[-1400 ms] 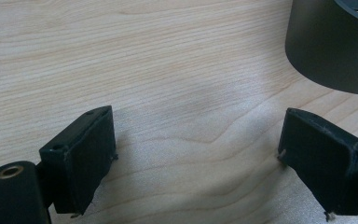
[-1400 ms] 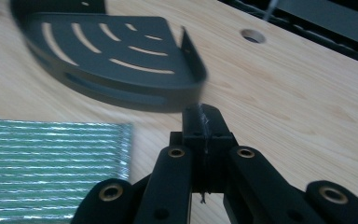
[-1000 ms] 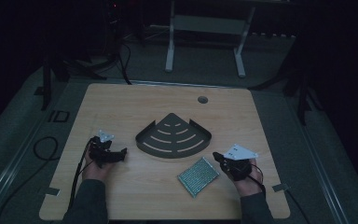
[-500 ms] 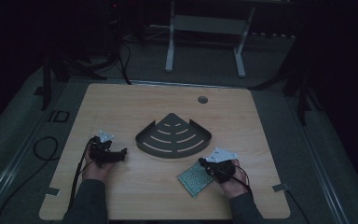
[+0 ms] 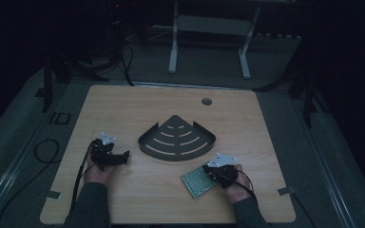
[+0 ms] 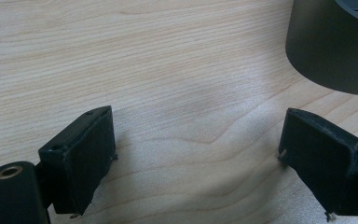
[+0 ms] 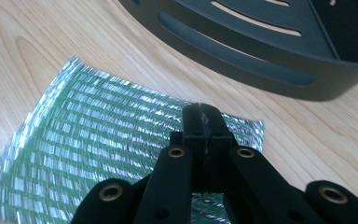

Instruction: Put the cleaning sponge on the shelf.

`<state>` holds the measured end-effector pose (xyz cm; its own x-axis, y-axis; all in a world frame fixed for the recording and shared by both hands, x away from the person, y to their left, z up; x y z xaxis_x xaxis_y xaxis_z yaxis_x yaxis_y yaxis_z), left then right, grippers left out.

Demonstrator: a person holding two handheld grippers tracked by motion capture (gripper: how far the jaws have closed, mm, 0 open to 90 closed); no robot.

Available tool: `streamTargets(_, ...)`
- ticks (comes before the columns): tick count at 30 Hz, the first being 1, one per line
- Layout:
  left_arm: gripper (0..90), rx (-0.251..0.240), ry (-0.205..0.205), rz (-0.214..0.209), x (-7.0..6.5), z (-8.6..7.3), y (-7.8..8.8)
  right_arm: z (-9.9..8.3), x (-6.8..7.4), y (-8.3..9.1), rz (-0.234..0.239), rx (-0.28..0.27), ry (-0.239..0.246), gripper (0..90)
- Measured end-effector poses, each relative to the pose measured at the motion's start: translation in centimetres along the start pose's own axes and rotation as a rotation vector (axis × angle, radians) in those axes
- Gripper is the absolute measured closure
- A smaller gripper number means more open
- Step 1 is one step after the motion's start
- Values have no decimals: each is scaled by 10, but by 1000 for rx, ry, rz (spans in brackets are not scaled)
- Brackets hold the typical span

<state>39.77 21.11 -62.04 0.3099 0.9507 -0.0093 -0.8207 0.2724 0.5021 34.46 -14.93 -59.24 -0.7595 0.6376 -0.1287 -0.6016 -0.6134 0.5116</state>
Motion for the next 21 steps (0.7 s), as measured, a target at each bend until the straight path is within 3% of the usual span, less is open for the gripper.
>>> streamTargets(16, 109, 1, -1, 0, 0, 0, 0, -16, -24, 22, -91, 21, -19, 900)
streamTargets(21, 109, 2, -2, 0, 0, 0, 0, -23, -34, 31, -129, 26, -45, 900)
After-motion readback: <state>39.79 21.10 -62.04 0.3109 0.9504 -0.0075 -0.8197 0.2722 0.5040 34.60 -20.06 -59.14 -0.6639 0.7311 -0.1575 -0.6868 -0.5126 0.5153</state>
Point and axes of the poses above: each handheld gripper's, and its own axes: y roughly backward along the jaws, z roughly out of its top, x roughly to its left, the point moved 8 cm from there along -y, roughly forward along the jaws, and after that the axes turned 15 degrees about -x, right-handed, at the moved point
